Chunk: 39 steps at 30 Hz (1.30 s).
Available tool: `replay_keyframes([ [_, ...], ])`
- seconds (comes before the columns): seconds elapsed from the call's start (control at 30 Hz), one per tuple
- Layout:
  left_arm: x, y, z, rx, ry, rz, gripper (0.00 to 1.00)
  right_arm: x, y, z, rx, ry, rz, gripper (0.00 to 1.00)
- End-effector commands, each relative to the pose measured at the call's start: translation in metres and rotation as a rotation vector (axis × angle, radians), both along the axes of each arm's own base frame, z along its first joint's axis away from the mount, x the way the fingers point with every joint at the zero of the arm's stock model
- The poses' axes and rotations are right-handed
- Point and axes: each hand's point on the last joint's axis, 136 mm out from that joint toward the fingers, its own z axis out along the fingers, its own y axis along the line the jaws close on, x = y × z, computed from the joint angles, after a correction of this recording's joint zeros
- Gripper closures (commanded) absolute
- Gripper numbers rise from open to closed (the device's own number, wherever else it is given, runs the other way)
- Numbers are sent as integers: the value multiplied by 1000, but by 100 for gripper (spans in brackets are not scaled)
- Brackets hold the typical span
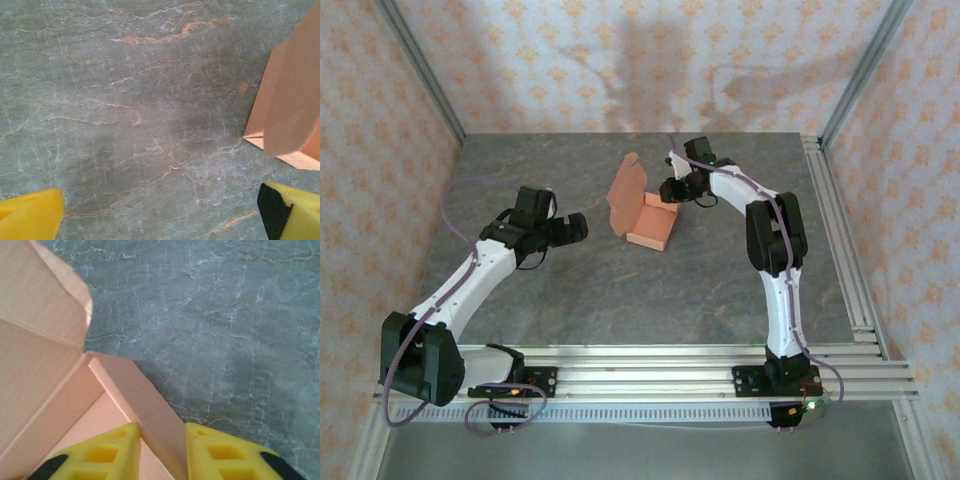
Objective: Fold the paper box
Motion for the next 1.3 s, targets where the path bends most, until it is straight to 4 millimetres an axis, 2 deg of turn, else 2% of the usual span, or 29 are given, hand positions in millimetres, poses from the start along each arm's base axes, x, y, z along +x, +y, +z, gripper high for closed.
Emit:
replay_keyframes([
  [0.0, 6, 2, 0, 27, -13, -6, 0, -17, -16, 7, -53, -19, -75, 76],
  [0.2, 9, -2, -11, 19, 11, -21, 0, -43, -39, 15, -96, -102, -228, 73],
  [0.33, 13, -7, -14, 2, 23, -33, 0, -61, -47, 19, -86, -122, -275, 62],
  [0.43, 15, -9, -16, -7, 21, -36, 0, -63, -48, 19, -105, -121, -252, 55],
  [0.57, 16, -12, -18, -27, 19, -36, 0, -57, -40, 15, -134, -94, -166, 53],
  [0.83, 10, -7, -23, -16, 25, -20, 0, -45, -24, -2, -164, -29, -50, 60],
  [1.0, 8, -6, -24, -5, 31, -21, 0, -45, -25, -13, -204, -9, -17, 65],
  [1.27, 10, -7, -28, -5, 39, -26, 0, -49, -26, -16, -250, -18, -7, 78],
])
